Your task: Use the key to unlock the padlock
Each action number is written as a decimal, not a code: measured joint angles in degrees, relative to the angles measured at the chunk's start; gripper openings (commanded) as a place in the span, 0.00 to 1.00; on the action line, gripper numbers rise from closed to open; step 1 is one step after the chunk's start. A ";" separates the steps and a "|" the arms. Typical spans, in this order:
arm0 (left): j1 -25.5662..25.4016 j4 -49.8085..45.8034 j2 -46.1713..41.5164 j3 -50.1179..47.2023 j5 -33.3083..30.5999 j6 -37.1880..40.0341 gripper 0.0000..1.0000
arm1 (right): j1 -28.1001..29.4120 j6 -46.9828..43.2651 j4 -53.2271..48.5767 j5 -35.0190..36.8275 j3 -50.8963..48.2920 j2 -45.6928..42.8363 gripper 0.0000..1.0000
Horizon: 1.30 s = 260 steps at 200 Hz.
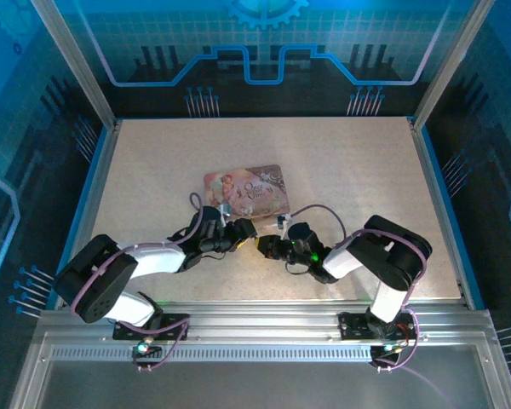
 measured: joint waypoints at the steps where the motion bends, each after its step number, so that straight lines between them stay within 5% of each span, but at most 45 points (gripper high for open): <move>1: 0.00 0.00 0.02 0.00 0.00 0.00 0.48 | 0.00 0.07 -0.07 -0.02 0.02 -0.04 0.04; 184: 0.04 1.44 1.22 0.15 -1.20 -0.17 0.54 | -1.95 6.25 -4.02 -2.82 1.01 -1.92 0.05; 260: 0.04 1.84 3.58 1.90 -2.12 -0.31 0.47 | -1.95 7.93 -2.75 -4.04 1.42 -0.44 0.05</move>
